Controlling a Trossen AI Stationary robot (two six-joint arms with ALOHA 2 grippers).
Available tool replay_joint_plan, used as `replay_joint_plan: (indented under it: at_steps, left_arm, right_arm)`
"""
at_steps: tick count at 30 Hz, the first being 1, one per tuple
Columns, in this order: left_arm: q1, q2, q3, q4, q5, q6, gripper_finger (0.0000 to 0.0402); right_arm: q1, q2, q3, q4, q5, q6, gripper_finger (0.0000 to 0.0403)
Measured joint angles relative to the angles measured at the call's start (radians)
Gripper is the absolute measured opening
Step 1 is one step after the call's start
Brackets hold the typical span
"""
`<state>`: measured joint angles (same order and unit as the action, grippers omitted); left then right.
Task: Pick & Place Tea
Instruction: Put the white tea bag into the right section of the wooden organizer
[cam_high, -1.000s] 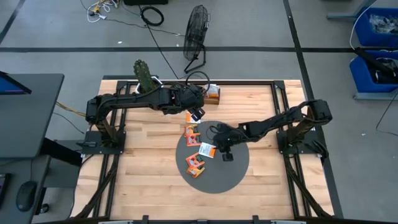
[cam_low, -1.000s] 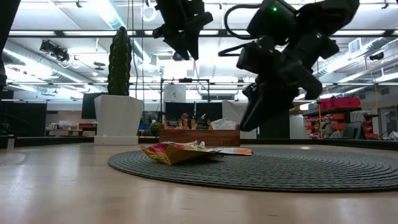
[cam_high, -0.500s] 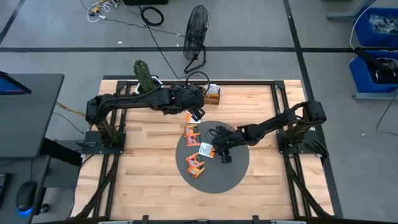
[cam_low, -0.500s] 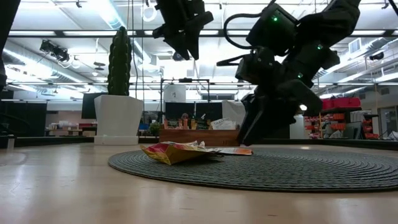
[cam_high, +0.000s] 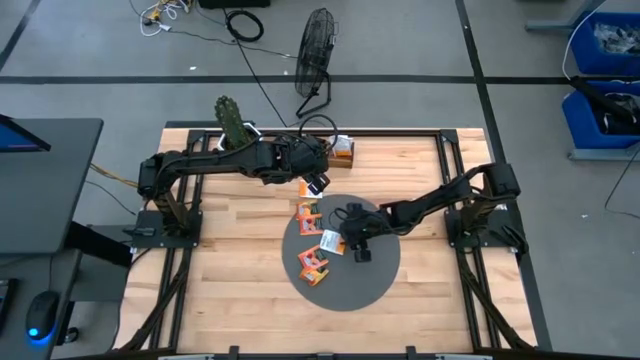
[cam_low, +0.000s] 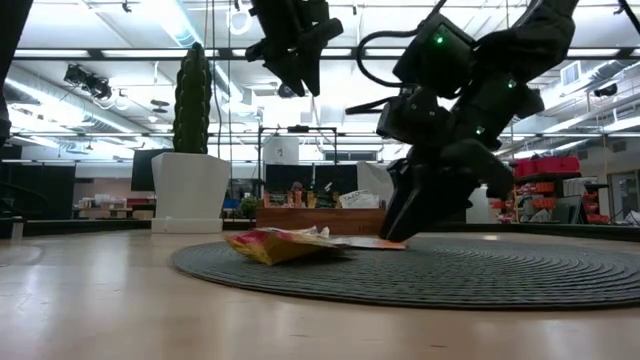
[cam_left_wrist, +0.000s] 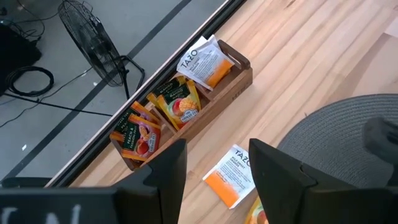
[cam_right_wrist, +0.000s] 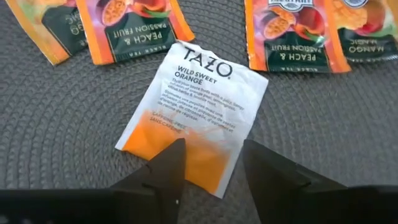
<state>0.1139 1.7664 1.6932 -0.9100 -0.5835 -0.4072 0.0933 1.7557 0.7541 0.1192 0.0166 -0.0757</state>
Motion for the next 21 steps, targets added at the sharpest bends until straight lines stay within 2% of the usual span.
replay_joint_plan:
  at_steps: [4,7,14,18,21]
  left_arm:
    - [0.0,0.0,0.0,0.0,0.0,0.0,0.0177]
    - [0.0,0.0,0.0,0.0,0.0,0.001,0.0177]
    - [0.0,0.0,0.0,0.0,0.0,0.001,0.0177]
    - [0.0,0.0,0.0,0.0,0.0,0.001,0.0177]
    - [0.0,0.0,0.0,0.0,0.0,0.0,0.0177]
  right_arm:
    - [0.0,0.029,0.003,0.018,-0.005,0.033,0.0161]
    - [0.0,0.032,0.003,0.019,-0.005,0.035,0.014]
    - [0.001,0.034,0.002,0.015,-0.013,0.029,0.0014]
    - [0.001,0.029,0.0,0.017,-0.009,0.024,0.0008]
    - [0.004,-0.007,-0.004,-0.008,0.041,0.008,0.0004]
